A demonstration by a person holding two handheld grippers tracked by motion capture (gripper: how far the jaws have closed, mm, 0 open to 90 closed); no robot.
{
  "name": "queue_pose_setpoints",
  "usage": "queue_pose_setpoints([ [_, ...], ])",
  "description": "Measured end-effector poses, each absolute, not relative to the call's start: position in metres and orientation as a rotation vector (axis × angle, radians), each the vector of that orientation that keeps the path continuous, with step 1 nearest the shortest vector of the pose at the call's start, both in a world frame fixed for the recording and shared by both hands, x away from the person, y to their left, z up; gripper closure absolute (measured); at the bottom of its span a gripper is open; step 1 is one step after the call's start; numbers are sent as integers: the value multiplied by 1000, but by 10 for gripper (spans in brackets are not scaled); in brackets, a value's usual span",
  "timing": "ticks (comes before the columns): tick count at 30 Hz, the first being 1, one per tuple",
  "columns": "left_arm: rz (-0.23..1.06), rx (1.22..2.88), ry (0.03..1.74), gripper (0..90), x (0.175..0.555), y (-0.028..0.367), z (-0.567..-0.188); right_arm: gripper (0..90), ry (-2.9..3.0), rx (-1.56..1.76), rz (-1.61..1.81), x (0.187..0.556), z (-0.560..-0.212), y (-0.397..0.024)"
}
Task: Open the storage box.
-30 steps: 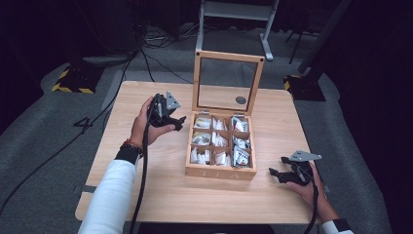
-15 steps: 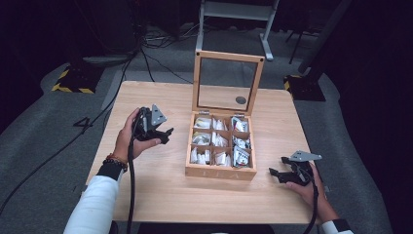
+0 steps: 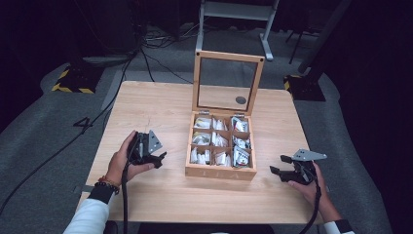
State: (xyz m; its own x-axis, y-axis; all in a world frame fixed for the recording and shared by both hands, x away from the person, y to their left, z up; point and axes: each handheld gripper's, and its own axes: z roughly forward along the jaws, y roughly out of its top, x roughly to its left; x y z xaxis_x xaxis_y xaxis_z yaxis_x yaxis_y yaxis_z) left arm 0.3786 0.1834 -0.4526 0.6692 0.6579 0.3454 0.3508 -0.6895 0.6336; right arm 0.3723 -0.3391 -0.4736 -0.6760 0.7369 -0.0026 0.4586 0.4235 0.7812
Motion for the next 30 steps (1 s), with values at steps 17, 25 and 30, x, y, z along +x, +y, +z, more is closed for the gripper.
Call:
queue_pose_setpoints([
  [17,598,2424,756,170,352,180,-485,315,2344,831,1220,352,-427,-292],
  [25,578,2398,814,169,344,180,-491,316,2401,718,1212,348,-426,-256],
  [30,552,2348,844,169,339,183,-494,306,2430,699,1204,355,-431,-229],
])
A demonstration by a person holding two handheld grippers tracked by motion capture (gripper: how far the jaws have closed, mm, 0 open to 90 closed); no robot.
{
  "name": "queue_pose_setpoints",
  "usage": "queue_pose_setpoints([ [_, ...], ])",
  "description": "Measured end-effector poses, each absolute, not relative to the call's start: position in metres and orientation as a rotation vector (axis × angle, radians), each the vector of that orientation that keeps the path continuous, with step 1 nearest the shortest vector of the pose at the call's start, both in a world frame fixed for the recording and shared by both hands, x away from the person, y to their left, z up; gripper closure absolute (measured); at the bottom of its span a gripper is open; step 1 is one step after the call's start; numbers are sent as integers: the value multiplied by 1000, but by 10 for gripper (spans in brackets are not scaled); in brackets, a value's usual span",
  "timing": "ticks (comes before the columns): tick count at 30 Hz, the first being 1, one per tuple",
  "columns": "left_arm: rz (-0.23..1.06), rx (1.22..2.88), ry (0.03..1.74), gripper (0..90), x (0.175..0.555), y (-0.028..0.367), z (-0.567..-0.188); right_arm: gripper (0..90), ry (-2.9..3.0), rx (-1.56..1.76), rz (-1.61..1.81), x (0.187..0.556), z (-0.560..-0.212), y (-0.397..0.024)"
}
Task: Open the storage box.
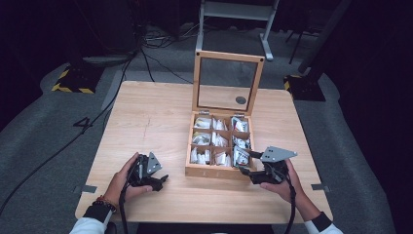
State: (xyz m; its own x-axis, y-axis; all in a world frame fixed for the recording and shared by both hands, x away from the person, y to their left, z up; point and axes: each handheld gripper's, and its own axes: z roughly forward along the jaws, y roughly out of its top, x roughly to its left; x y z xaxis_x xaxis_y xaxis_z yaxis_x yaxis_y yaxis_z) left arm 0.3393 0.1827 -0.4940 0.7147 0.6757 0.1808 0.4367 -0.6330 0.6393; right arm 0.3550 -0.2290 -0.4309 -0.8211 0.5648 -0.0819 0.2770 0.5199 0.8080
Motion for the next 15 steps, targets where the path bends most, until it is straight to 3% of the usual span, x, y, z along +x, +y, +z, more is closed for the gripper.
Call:
queue_pose_setpoints([
  [10,350,2224,922,168,343,195,-504,305,2424,663,1166,362,-435,-209],
  [15,357,2219,936,167,342,195,-504,327,2387,678,1147,365,-435,-210],
])
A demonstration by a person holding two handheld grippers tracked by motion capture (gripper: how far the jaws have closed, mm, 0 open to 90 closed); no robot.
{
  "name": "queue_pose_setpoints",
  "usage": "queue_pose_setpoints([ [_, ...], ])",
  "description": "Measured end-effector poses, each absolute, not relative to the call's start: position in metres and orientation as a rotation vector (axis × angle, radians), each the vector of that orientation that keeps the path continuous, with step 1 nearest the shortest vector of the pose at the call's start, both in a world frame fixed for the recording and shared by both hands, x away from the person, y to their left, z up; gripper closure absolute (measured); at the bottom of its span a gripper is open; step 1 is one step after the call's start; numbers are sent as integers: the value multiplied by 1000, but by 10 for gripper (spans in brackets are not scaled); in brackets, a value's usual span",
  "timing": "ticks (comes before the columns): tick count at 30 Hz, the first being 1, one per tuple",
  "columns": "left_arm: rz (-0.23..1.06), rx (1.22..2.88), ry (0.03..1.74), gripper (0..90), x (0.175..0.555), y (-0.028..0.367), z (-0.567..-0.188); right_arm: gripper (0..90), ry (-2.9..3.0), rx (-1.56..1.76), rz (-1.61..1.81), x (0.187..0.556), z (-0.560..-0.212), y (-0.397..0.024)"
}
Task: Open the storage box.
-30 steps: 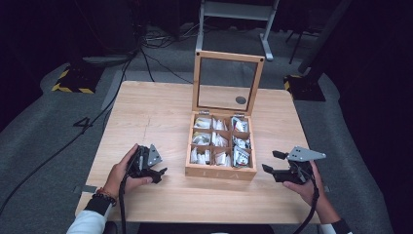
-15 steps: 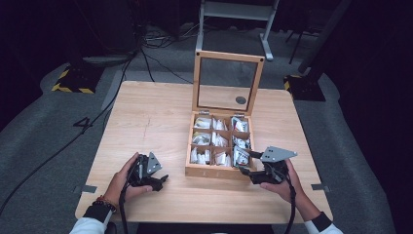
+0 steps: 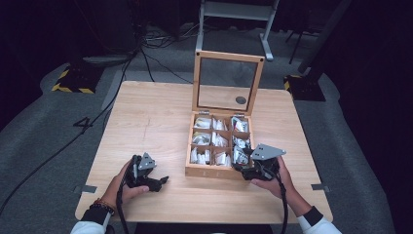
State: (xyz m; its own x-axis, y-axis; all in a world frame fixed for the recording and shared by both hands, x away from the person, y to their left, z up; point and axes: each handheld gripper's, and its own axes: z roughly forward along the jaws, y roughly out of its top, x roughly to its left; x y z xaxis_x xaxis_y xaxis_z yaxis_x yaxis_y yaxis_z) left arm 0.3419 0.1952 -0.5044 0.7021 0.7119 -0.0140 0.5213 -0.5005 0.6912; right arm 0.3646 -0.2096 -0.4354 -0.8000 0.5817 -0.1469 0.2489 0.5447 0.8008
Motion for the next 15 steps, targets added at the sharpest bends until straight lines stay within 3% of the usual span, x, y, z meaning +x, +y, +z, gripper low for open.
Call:
queue_pose_setpoints([
  [4,356,2214,943,167,341,195,-505,327,2362,693,1120,367,-436,-211],
  [11,356,2215,945,166,341,195,-504,458,2280,578,979,354,-439,-203],
  [15,356,2215,946,165,341,195,-505,470,2295,623,951,357,-440,-202],
])
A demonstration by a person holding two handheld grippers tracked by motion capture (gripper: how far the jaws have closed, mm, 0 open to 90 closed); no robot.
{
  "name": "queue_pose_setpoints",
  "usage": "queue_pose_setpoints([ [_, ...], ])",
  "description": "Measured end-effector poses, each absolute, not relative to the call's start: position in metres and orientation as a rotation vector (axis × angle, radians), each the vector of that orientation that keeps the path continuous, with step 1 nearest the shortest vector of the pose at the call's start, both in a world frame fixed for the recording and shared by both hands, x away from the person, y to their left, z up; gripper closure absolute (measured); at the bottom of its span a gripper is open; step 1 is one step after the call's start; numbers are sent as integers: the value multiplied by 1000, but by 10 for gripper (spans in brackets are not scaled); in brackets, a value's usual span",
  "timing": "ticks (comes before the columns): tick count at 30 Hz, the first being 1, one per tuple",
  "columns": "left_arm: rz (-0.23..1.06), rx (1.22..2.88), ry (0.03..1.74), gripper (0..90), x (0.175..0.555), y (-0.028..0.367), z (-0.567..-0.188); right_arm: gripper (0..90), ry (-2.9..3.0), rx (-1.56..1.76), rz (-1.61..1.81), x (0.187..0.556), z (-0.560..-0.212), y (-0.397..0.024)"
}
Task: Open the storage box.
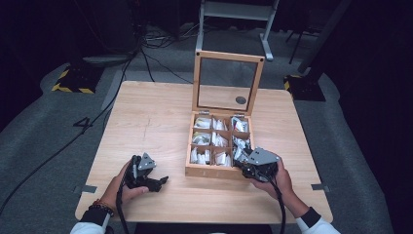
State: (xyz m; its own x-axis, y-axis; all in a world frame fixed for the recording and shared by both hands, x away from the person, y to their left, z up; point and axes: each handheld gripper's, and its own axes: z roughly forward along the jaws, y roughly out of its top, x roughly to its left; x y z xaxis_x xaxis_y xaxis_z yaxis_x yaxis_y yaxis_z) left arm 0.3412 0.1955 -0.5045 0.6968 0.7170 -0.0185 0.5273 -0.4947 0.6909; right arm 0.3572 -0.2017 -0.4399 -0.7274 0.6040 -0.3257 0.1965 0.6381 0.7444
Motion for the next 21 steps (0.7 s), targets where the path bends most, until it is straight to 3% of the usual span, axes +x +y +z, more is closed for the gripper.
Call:
queue_pose_setpoints([
  [4,356,2214,946,164,341,195,-505,484,2322,701,935,362,-440,-202],
  [9,356,2216,945,164,341,195,-505,605,2338,710,923,361,-442,-203],
  [10,355,2215,946,164,341,195,-505,642,2344,701,918,360,-441,-203],
  [11,355,2214,946,164,341,195,-505,753,2363,701,933,358,-440,-204],
  [14,356,2215,945,163,341,195,-505,864,2389,674,935,358,-441,-204],
  [21,357,2212,952,162,341,195,-505,900,2414,652,996,359,-440,-212],
])
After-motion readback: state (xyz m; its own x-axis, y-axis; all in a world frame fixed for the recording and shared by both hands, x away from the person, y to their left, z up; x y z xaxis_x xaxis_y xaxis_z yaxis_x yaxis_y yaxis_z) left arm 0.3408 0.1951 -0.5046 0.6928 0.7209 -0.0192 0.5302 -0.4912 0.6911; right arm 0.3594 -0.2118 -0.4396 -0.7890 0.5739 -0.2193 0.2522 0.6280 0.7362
